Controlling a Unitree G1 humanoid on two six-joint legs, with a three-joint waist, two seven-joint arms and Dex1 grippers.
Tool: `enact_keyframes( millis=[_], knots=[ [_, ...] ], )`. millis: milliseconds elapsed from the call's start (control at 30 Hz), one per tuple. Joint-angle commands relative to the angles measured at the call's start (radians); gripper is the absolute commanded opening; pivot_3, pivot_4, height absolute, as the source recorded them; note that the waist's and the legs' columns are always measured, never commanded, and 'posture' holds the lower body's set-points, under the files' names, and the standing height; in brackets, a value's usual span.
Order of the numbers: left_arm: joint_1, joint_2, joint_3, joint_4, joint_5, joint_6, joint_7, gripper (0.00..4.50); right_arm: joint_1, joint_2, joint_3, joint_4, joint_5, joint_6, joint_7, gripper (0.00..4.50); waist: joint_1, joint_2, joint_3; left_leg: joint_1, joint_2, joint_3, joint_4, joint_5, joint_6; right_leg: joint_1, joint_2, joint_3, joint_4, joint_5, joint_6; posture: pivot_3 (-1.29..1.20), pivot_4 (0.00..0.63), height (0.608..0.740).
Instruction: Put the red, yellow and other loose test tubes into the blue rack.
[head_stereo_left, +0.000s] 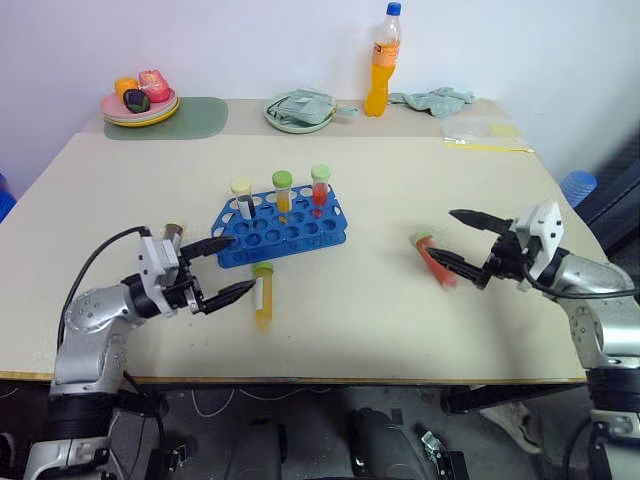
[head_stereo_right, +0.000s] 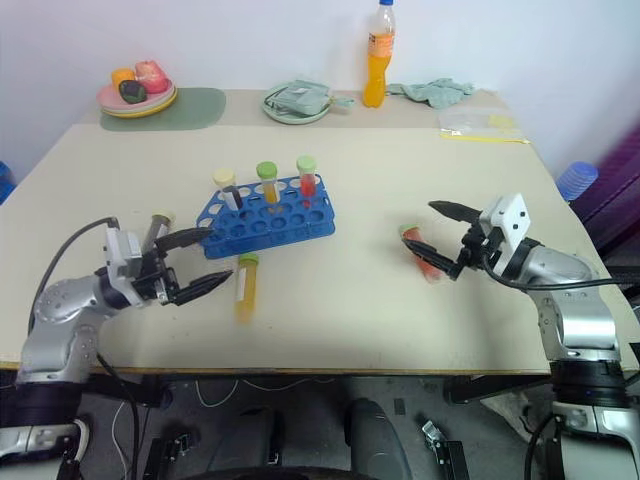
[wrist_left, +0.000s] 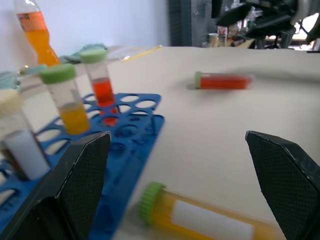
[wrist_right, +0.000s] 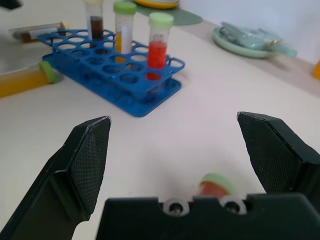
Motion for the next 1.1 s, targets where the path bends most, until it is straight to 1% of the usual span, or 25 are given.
enact_keyframes(
  millis=[33, 133, 267, 400, 533, 600, 633, 733, 767, 800, 833, 933, 1000, 1067, 1100],
  knots=[
    [-0.002, -0.001, 0.014, -0.033, -0.013, -0.022, 0.014, 4.44, -0.022, -0.012, -0.015, 0.007, 0.002, -0.009, 0.01, 4.5, 0.0, 0.0, 0.0, 0.0, 0.0, 0.0, 0.0, 0.0, 0.0, 0.0, 0.0, 0.0, 0.0, 0.0, 0.0, 0.0, 0.15, 0.74],
    [-0.003, -0.005, 0.007, -0.033, -0.009, -0.025, 0.019, 4.44, -0.028, -0.012, -0.015, 0.015, 0.0, 0.0, 0.007, 4.5, 0.002, 0.0, 0.0, 0.0, 0.0, 0.0, 0.0, 0.0, 0.0, 0.0, 0.0, 0.0, 0.0, 0.0, 0.0, 0.0, 0.15, 0.74],
    [-0.029, 0.003, 0.004, 0.003, -0.006, -0.032, 0.007, 4.44, -0.047, -0.007, -0.022, 0.008, 0.02, 0.084, -0.025, 4.5, 0.001, 0.0, 0.0, 0.0, 0.0, 0.0, 0.0, 0.0, 0.0, 0.0, 0.0, 0.0, 0.0, 0.0, 0.0, 0.0, 0.15, 0.74],
    [-0.105, 0.0, -0.011, 0.081, 0.015, -0.069, -0.013, 4.44, -0.081, 0.006, -0.044, 0.043, 0.001, 0.119, -0.107, 4.5, 0.001, 0.0, 0.0, 0.0, 0.0, 0.0, 0.0, 0.0, 0.0, 0.0, 0.0, 0.0, 0.0, -0.001, -0.001, 0.0, 0.15, 0.74],
    [-0.185, -0.027, -0.037, 0.171, 0.032, -0.1, -0.027, 4.44, -0.086, 0.023, -0.054, -0.038, 0.012, 0.207, -0.214, 4.5, 0.001, 0.0, 0.0, -0.001, 0.0, 0.0, 0.0, 0.0, 0.0, 0.0, 0.0, 0.0, 0.0, 0.0, 0.0, 0.0, 0.15, 0.74],
    [-0.229, -0.04, -0.056, 0.199, 0.034, -0.1, -0.047, 4.44, -0.101, 0.053, -0.069, -0.127, 0.051, 0.354, -0.331, 4.5, 0.001, 0.0, 0.0, -0.001, 0.0, 0.0, 0.0, 0.0, 0.0, 0.0, 0.0, 0.0, 0.0, 0.0, 0.0, 0.0, 0.15, 0.74],
    [-0.252, -0.045, -0.067, 0.213, 0.032, -0.095, -0.06, 4.44, -0.107, 0.061, -0.068, -0.177, 0.074, 0.457, -0.386, 4.5, 0.002, 0.0, 0.0, -0.001, -0.001, 0.0, 0.0, 0.0, 0.0, 0.0, 0.0, 0.0, 0.0, 0.0, 0.0, 0.0, 0.15, 0.74],
    [-0.31, -0.055, -0.09, 0.258, 0.038, -0.097, -0.092, 4.44, -0.114, 0.016, -0.032, -0.289, 0.143, 0.746, -0.428, 4.5, 0.002, 0.0, 0.0, -0.001, 0.0, 0.0, 0.0, 0.0, 0.0, -0.001, 0.0, 0.0, 0.0, 0.0, 0.0, 0.0, 0.15, 0.74],
    [-0.325, -0.058, -0.094, 0.272, 0.038, -0.095, -0.101, 4.44, -0.138, -0.004, -0.023, -0.294, 0.17, 0.865, -0.44, 4.5, 0.001, 0.0, 0.0, -0.001, 0.0, 0.0, 0.0, 0.0, 0.0, -0.001, 0.0, 0.0, 0.0, 0.0, 0.0, 0.0, 0.15, 0.74],
    [-0.336, -0.06, -0.099, 0.284, 0.038, -0.096, -0.108, 4.44, -0.164, -0.014, -0.019, -0.298, 0.183, 0.944, -0.46, 4.5, 0.0, 0.0, 0.0, -0.001, 0.0, 0.0, 0.0, 0.0, 0.0, -0.001, 0.0, 0.0, 0.0, 0.0, 0.0, 0.0, 0.15, 0.74],
    [-0.344, -0.064, -0.102, 0.291, 0.041, -0.098, -0.112, 4.44, -0.19, -0.024, -0.011, -0.3, 0.18, 0.99, -0.478, 4.5, 0.0, 0.0, 0.0, -0.001, 0.0, 0.0, 0.0, 0.0, 0.0, -0.001, 0.0, 0.0, 0.0, 0.0, 0.0, 0.0, 0.15, 0.74],
    [-0.351, -0.077, -0.11, 0.294, 0.048, -0.105, -0.113, 4.44, -0.313, -0.056, 0.026, -0.251, 0.181, 1.217, -0.514, 4.5, -0.003, 0.001, 0.0, -0.001, 0.0, 0.0, 0.0, 0.0, 0.0, -0.002, 0.0, 0.001, 0.0, -0.001, -0.002, 0.0, 0.15, 0.74],
    [-0.346, -0.088, -0.11, 0.285, 0.045, -0.1, -0.106, 4.44, -0.401, -0.068, 0.069, -0.21, 0.181, 1.341, -0.515, 4.5, -0.003, 0.001, 0.0, -0.002, 0.0, 0.0, 0.0, 0.0, 0.0, -0.002, 0.0, 0.0, 0.0, -0.001, -0.003, 0.0, 0.15, 0.74],
    [-0.327, -0.098, -0.115, 0.264, 0.048, -0.103, -0.098, 4.44, -0.463, -0.115, 0.207, -0.201, 0.14, 1.395, -0.516, 4.5, -0.002, 0.001, 0.0, -0.002, 0.0, 0.0, -0.001, 0.0, 0.0, -0.003, 0.0, 0.001, 0.0, -0.001, -0.003, 0.0, 0.15, 0.74],
    [-0.315, -0.101, -0.115, 0.254, 0.049, -0.101, -0.091, 4.44, -0.488, -0.099, 0.244, -0.159, 0.114, 1.416, -0.539, 4.5, -0.002, 0.001, 0.0, -0.003, 0.0, 0.0, -0.001, 0.0, 0.0, -0.003, 0.0, 0.0, 0.0, -0.001, -0.003, 0.0, 0.15, 0.74]
  ],
)
